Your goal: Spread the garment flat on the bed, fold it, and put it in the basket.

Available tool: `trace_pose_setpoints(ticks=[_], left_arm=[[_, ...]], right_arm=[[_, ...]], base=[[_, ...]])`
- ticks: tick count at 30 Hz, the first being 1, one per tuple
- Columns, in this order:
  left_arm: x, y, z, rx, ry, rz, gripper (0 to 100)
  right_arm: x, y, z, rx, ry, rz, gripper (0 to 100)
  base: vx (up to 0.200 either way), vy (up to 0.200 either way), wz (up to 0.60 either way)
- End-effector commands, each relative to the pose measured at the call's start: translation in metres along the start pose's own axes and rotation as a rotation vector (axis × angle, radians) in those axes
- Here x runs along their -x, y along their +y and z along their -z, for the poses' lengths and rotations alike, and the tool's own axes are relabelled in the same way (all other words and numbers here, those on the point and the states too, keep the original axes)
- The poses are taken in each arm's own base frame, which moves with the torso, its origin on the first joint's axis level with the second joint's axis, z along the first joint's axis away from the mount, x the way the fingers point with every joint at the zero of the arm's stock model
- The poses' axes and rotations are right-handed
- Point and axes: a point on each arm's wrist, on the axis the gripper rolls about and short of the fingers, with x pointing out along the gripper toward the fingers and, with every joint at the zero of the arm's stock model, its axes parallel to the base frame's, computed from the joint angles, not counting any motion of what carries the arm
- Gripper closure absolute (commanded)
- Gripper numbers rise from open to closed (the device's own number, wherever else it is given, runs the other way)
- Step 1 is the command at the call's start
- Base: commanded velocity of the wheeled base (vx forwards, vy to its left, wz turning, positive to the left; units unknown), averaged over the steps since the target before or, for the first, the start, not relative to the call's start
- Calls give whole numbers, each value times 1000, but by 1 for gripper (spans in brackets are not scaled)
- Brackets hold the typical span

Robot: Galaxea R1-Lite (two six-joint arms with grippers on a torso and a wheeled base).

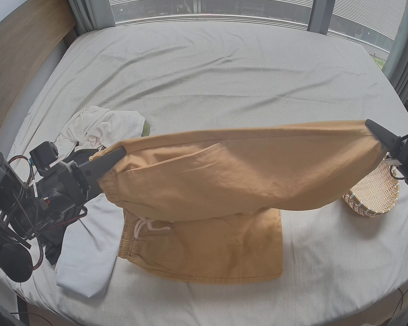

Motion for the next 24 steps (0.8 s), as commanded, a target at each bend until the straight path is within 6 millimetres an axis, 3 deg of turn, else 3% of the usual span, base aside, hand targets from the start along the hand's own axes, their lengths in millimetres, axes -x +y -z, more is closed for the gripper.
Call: trace_pose_setpoints(ticks=[1, 14, 24], left_arm=[[-5, 8, 3, 16, 7, -15, 100], [-26, 28, -6, 35, -52, -56, 100], [-46, 46, -9, 22, -94, -81, 100]], right_arm=[[-5, -10, 3, -19, 14, 11, 100], [-24, -37, 7, -43, 34, 16, 100], [-52, -69, 7, -42, 39, 0, 100]], base=[[0, 0, 0], [0, 0, 0], [0, 0, 0]])
